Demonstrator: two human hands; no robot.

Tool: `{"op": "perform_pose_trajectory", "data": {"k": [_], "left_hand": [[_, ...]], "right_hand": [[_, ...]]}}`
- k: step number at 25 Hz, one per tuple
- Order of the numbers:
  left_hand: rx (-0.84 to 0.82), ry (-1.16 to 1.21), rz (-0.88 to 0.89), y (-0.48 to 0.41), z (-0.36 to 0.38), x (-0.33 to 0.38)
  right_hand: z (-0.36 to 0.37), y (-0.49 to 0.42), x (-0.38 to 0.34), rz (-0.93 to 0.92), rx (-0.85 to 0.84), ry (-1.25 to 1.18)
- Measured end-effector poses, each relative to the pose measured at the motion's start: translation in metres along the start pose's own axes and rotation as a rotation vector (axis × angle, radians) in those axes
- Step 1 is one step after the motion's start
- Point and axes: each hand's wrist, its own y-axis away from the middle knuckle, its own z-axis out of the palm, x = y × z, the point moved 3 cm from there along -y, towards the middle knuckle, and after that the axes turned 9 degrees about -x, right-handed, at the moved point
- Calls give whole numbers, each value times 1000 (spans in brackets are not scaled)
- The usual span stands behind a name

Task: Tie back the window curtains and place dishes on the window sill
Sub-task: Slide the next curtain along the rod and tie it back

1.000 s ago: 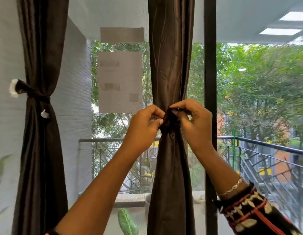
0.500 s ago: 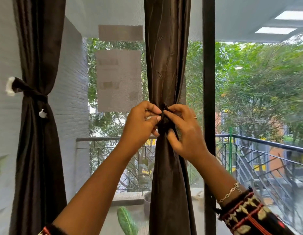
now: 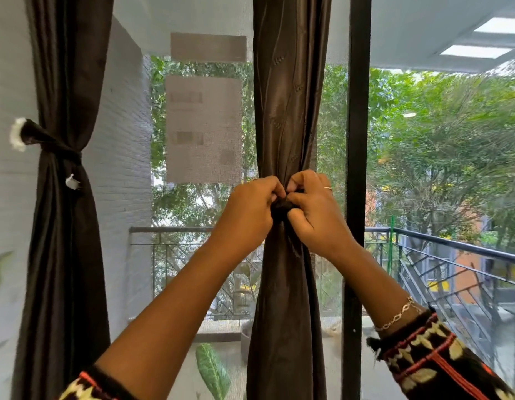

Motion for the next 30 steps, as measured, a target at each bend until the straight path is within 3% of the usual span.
{"op": "perform_pose_trajectory", "data": {"k": [3, 6, 9, 13, 17, 21, 24, 30], "left_hand": [[9, -87, -82, -2, -1, 0], [-89, -244, -127, -4, 1, 1], [-189, -411, -148, -7, 2, 4], [-257, -442, -165, -9, 1, 3], [-249, -277, -138, -10, 2, -2], [30, 32, -113, -2, -1, -8], [164, 82, -97, 2, 6, -10], [279, 147, -163, -3, 5, -26]], "right_hand": [[-8, 12, 0, 111, 134, -176], [-6, 42, -1, 312, 377, -667], [21, 60, -8, 581, 245, -1200], [36, 60, -13, 709, 181, -1466], [37, 50, -8, 704, 168, -1531], [33, 45, 2, 733, 232, -1472], [29, 46, 11, 750, 265, -1445], [26, 53, 34, 778, 312, -1402]]}}
